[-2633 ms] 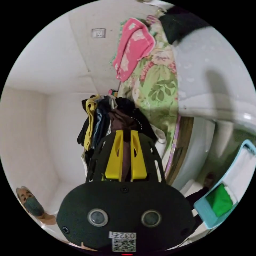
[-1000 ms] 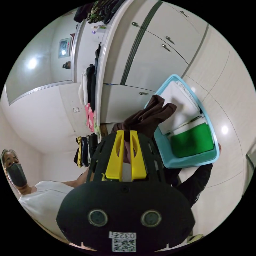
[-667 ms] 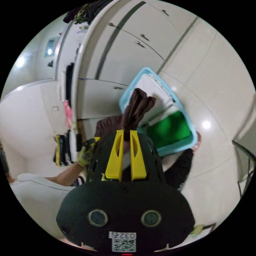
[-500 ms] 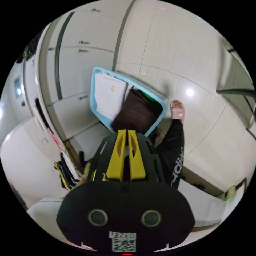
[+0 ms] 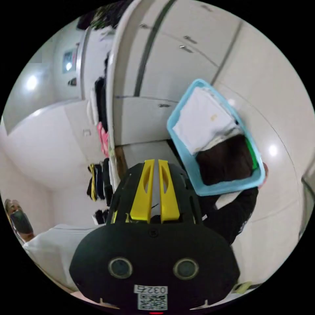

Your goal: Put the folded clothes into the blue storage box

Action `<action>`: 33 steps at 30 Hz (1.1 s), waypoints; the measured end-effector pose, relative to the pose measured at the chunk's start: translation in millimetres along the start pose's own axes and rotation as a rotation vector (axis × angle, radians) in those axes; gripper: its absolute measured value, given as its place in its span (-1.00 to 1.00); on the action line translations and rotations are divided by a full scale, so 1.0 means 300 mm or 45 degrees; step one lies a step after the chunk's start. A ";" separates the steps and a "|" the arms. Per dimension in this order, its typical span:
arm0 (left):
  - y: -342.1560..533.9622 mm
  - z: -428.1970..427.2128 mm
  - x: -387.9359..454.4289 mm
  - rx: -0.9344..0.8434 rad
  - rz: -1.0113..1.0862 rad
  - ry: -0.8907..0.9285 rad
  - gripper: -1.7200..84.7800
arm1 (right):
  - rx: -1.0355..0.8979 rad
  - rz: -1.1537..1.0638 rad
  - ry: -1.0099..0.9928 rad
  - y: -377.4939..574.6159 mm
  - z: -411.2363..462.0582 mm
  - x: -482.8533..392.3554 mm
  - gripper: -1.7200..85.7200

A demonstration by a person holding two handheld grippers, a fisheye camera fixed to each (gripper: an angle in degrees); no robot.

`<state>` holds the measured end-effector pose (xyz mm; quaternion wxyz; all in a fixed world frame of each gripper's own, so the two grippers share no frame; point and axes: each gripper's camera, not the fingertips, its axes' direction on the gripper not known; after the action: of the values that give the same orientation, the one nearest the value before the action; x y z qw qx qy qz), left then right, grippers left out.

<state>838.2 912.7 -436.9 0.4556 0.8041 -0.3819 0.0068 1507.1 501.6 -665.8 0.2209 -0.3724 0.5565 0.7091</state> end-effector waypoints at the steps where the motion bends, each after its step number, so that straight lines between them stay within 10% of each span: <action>1: 0.044 -0.056 0.041 0.105 0.033 0.002 -0.93 | -0.069 -0.100 -0.008 -0.018 0.034 -0.067 -0.95; 17: 1.262 -0.561 -0.171 1.593 -0.528 0.105 -0.89 | -1.331 -0.715 -0.202 0.413 0.963 -0.804 -0.78; 33: 1.579 -0.494 -0.355 1.711 -0.557 0.394 -0.87 | -1.416 -0.681 0.108 0.746 1.122 -0.896 -0.82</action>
<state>518.9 947.8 -43.9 -0.0974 0.9584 -0.0565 0.2624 1417.2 786.7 -283.2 0.1417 -0.5862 -0.0007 0.7977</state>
